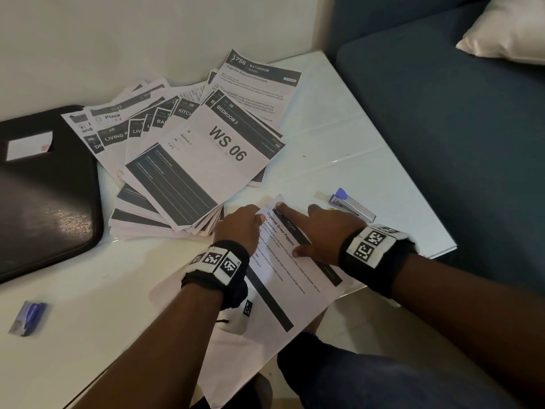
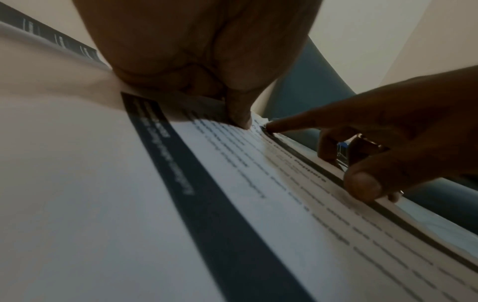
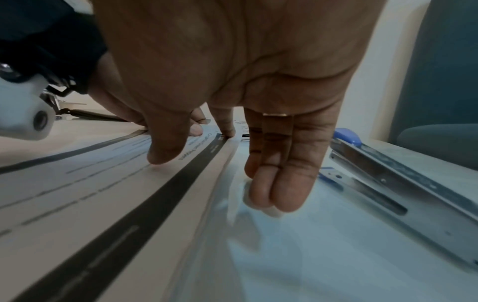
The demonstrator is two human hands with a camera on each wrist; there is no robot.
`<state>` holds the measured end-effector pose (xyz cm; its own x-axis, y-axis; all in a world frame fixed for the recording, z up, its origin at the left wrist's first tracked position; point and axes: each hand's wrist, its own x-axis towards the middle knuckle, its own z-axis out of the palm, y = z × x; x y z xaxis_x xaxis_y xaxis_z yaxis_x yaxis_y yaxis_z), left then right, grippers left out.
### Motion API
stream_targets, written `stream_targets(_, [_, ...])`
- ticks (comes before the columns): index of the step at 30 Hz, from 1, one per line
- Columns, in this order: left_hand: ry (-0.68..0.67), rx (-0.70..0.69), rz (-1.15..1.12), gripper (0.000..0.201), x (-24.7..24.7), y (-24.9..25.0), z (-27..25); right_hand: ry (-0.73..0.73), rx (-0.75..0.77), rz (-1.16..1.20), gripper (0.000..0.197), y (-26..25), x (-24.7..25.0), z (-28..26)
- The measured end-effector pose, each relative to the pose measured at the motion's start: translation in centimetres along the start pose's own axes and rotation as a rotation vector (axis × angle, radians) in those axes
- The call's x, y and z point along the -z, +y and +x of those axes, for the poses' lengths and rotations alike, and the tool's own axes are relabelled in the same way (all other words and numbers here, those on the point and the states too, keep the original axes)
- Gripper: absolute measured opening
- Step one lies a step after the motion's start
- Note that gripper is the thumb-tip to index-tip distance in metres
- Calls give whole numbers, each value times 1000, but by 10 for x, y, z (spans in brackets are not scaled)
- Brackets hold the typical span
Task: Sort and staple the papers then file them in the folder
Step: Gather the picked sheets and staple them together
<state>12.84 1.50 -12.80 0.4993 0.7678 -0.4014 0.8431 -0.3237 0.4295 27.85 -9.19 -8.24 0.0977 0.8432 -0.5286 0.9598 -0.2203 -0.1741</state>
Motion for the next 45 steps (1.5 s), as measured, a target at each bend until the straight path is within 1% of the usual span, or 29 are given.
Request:
stream_targets(5, [1,12,-39,28,-3,-3,2,19,18,-64,94,-1,2,7])
stream_targets(12, [-21,21,-32,29,0,-2,2,26,28,-140,83,-1,2,6])
stream_targets(14, [-23,26,-38,29,0,-2,1,35,50,-177,77,-3,3,5])
stream_targets(15, [-25,28,-41,30,-1,-2,2,42,60,-187,71,-2,4,3])
stream_targets(17, [-33,28,-44,28,-1,-4,3,112,58,-144,53,2,10,0])
stream_targets(19, [-42,25,-44,27,-1,-4,3,271,16,-28,38,14,15,-4])
stream_targets(21, [-44,24,-44,29,0,-5,4,444,-74,74,31,32,17,-7])
stream_targets(22, [-47,21,-45,30,0,-5,3,493,-131,88,30,41,16,-7])
stream_targets(23, [-49,16,-47,31,-1,-6,4,498,-194,94,32,50,14,-8])
stream_targets(24, [-51,7,-47,31,-1,-5,5,454,-257,96,35,58,11,-8])
stream_targets(26, [-51,-10,-30,31,-1,-5,6,281,-341,94,36,67,4,-5])
stream_targets(27, [-53,-12,-9,31,0,-4,5,222,-352,95,32,69,0,-3])
stream_targets(29, [-64,-14,52,34,3,-1,4,234,-335,107,17,73,-4,3])
stream_targets(30, [-75,-17,84,35,4,1,2,255,-316,132,13,73,-3,4])
stream_targets(31, [-82,-23,112,36,6,2,1,274,-294,174,15,72,-1,6])
stream_targets(33, [-82,-44,167,34,7,5,0,304,-246,328,19,70,5,5])
stream_targets(35, [-80,-63,191,32,9,7,-1,309,-194,510,14,66,9,6])
stream_targets(37, [-82,-78,192,30,9,9,-1,291,-162,615,12,62,9,8])
stream_targets(40, [-84,-107,207,28,10,11,-1,344,-125,590,17,58,11,14])
stream_targets(41, [-85,-110,198,27,10,8,-1,341,-113,578,20,55,10,18])
stream_targets(42, [-84,-121,189,26,9,10,-1,324,-104,558,22,53,11,18])
stream_targets(44, [-80,-133,182,26,8,12,0,271,-55,515,17,49,12,19])
stream_targets(45, [-74,-137,186,26,8,12,0,247,-23,526,17,47,12,19])
